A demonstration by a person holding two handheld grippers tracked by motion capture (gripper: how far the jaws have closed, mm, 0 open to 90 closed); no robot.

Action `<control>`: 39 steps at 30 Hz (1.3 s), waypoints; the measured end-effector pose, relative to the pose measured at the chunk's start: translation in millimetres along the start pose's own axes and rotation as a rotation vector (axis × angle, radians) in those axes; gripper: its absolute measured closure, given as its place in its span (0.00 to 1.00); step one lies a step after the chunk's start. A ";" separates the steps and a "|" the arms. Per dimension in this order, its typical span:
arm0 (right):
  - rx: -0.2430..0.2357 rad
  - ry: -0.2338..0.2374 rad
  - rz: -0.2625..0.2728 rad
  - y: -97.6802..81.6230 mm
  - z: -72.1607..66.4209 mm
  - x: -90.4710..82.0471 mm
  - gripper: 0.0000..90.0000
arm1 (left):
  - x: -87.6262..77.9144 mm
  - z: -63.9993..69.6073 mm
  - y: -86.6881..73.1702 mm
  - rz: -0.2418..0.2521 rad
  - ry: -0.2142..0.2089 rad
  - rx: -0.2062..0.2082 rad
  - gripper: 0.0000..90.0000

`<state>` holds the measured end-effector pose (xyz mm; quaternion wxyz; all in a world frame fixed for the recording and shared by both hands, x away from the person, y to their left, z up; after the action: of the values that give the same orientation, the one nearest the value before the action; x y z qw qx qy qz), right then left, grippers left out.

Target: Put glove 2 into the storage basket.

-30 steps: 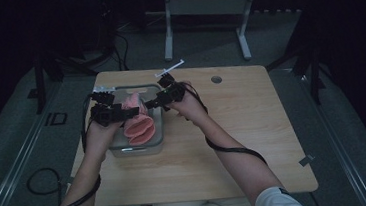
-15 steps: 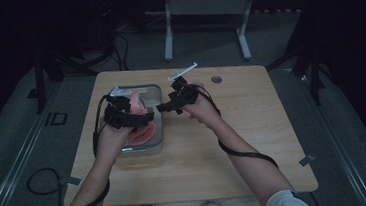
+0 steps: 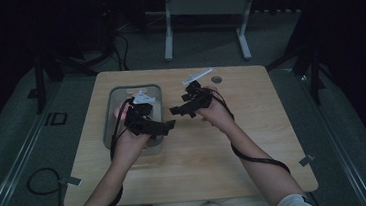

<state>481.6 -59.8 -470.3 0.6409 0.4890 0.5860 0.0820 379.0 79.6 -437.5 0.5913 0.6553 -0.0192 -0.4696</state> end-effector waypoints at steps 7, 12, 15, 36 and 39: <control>0.004 -0.015 0.001 -19.0 11.8 -8.7 0.17 | 14.2 25.9 -3.5 -0.009 -0.045 0.055 0.02; 0.002 -0.047 -0.007 -32.4 19.8 -10.4 0.17 | 23.6 41.7 -6.9 -0.006 -0.073 0.066 0.02; 0.006 -0.049 -0.013 -40.7 24.6 -10.7 0.17 | 29.5 50.6 -10.6 -0.020 -0.077 0.097 0.02; 0.029 -0.180 0.012 -95.6 54.9 -2.9 0.17 | 76.3 78.1 -65.3 -0.072 -0.089 0.115 0.02; 0.042 -0.231 0.019 -103.0 63.4 -4.0 0.17 | 80.4 77.2 -74.5 -0.074 -0.066 0.115 0.02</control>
<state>484.9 -148.6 -552.5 0.6929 0.5142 0.5051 0.0187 335.1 -3.1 -533.4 0.5339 0.6727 -0.0414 -0.5106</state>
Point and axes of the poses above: each handheld gripper's, and its own axes: x roughly forward along the jaws, y roughly out of its top, z roughly to its right, the point moved 5 cm from there along x, roughly forward along the jaws
